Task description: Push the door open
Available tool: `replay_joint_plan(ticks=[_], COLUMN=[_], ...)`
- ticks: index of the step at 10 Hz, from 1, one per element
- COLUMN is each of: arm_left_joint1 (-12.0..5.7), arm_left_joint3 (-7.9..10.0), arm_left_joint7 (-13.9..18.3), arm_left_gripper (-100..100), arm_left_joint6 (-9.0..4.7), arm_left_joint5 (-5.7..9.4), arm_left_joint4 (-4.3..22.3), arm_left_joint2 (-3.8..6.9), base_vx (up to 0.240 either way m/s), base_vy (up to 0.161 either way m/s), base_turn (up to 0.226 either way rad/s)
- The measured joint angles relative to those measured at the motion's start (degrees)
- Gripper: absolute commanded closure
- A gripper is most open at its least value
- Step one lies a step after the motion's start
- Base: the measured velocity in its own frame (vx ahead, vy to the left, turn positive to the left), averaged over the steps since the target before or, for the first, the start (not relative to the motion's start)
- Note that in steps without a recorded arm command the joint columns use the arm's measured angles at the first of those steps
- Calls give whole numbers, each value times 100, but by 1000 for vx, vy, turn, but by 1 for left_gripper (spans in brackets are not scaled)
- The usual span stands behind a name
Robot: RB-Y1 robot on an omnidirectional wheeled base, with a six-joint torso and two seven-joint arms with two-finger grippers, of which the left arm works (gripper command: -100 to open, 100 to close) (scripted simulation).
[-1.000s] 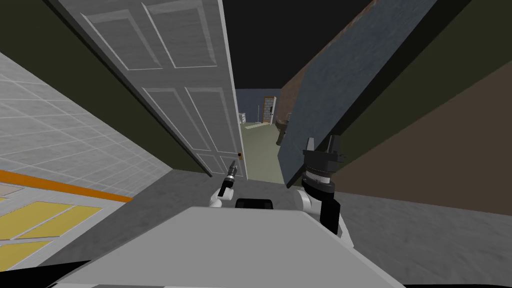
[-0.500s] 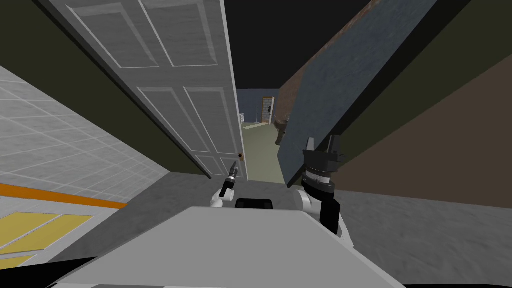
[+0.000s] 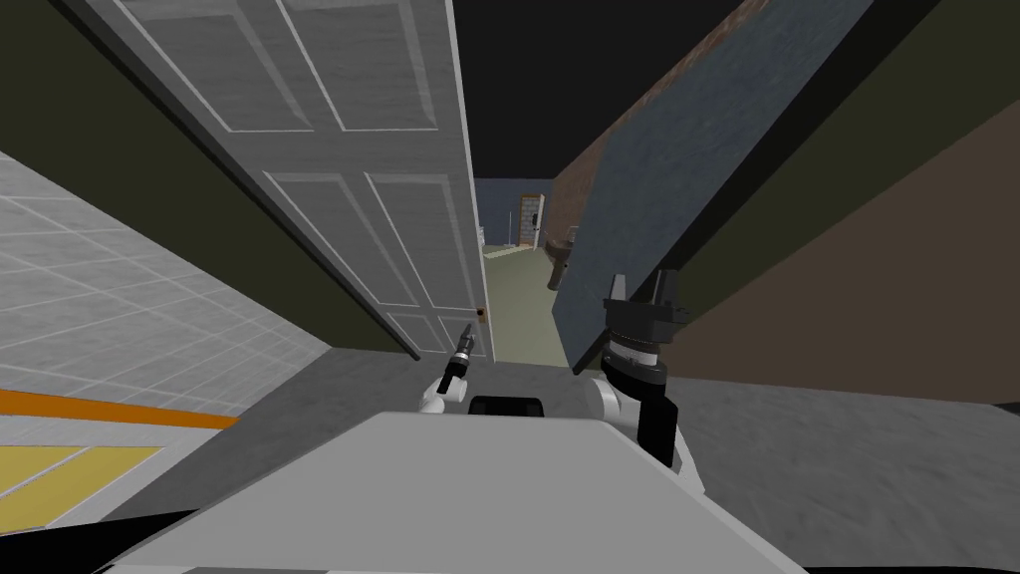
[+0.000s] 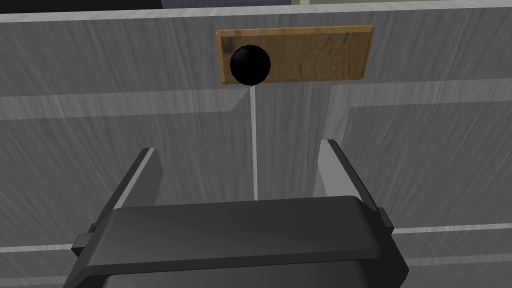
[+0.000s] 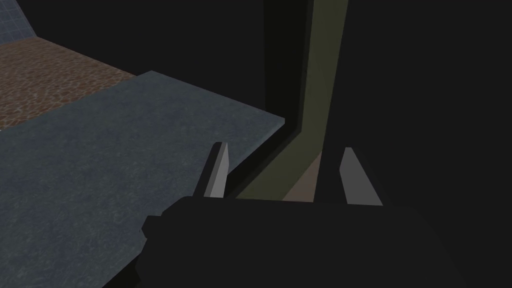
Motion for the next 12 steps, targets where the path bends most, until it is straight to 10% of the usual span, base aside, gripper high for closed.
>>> replay_joint_plan(ticks=[8,9,12], arm_left_joint1=[-31,-27,-41], arm_left_joint3=[82,79,83], arm_left_joint7=[-19,-19,-21], arm_left_gripper=[-100,100,100], arm_left_joint6=[-74,-79,-68], arm_left_joint5=[36,35,36], arm_left_joint4=[113,112,111], arm_left_joint2=[-12,-18,-10], base_vx=[181,-16,-18], base_vy=[-5,-3,0], base_turn=[-19,-3,-3])
